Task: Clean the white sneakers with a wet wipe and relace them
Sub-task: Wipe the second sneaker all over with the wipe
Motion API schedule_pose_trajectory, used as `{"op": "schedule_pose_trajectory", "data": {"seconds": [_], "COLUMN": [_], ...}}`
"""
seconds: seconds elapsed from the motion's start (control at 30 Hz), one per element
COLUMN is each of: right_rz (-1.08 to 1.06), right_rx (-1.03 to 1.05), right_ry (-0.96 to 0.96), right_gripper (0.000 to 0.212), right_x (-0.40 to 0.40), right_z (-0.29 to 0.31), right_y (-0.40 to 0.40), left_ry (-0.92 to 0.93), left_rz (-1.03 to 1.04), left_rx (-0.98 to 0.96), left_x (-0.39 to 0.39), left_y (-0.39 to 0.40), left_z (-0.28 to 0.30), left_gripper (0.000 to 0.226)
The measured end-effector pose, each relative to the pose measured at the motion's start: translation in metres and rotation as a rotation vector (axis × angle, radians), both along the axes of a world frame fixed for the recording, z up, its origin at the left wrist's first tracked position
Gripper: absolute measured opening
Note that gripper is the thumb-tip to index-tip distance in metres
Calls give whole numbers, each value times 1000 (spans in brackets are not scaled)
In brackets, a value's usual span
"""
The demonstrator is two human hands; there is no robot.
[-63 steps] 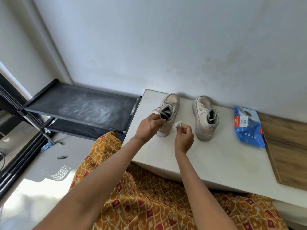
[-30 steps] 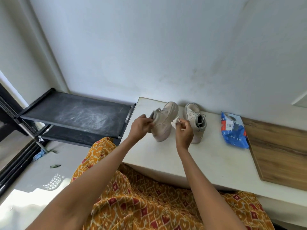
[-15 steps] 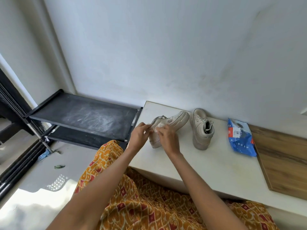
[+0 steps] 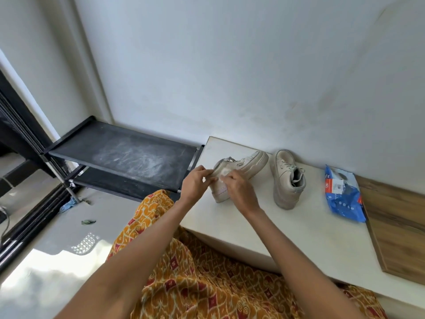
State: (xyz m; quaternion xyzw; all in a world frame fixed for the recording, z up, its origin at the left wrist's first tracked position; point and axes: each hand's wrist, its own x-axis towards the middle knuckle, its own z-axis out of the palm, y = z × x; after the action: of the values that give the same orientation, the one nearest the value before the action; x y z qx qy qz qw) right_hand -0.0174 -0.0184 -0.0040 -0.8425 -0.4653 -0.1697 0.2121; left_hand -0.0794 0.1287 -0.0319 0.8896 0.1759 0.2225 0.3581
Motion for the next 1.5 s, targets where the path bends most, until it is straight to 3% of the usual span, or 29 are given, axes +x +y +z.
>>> {"op": "schedule_pose_trajectory", "data": {"seconds": [0.1,0.2,0.27,0.33,0.53,0.6,0.7,0.87,1.0,1.1,1.17,1.33,1.4,1.5], "right_rz": [85,-233,-330,-286,161,125,-119,-361,-162,38,-8,-353,-358,-200], "right_rx": [-92,-89,-137,-125,-55,-43,-24,-102,75,6,-18,-120,-98,64], "right_ry": [-103,97,114,88,-126,-128,8,92,59,-73,-67,148,151,145], "right_gripper": [24,22,24,24,22,25,22,21,25,28,30,28,31,34], "right_x": [23,56,64,55,13,21,39,58,26,14,23,62,59,31], "right_z": [3,8,6,4,-2,-4,-3,3,-3,-5,-6,3,4,-6], "right_y": [-7,-22,-26,-21,-1,-4,-16,-23,-13,-14,-20,-36,-35,-24], "left_ry": [30,3,-20,-37,1,11,-12,-58,-60,-23,-7,-61,-72,-66], "left_rz": [-60,-96,-113,-101,-84,-94,-128,-165,-106,-106,-123,-181,-178,-149], "left_rx": [46,102,134,137,162,155,201,271,234,215,234,276,271,236], "left_x": [2,4,4,4,5,4,3,5,3,2,2,4,6,6], "left_y": [6,2,-4,-6,-1,1,1,-17,-19,-7,-1,-13,-16,-10], "left_z": [5,6,4,2,5,8,10,12,8,13,15,14,11,9], "left_gripper": [27,29,27,25,17,21,26,19,15,18,21,17,16,18]}}
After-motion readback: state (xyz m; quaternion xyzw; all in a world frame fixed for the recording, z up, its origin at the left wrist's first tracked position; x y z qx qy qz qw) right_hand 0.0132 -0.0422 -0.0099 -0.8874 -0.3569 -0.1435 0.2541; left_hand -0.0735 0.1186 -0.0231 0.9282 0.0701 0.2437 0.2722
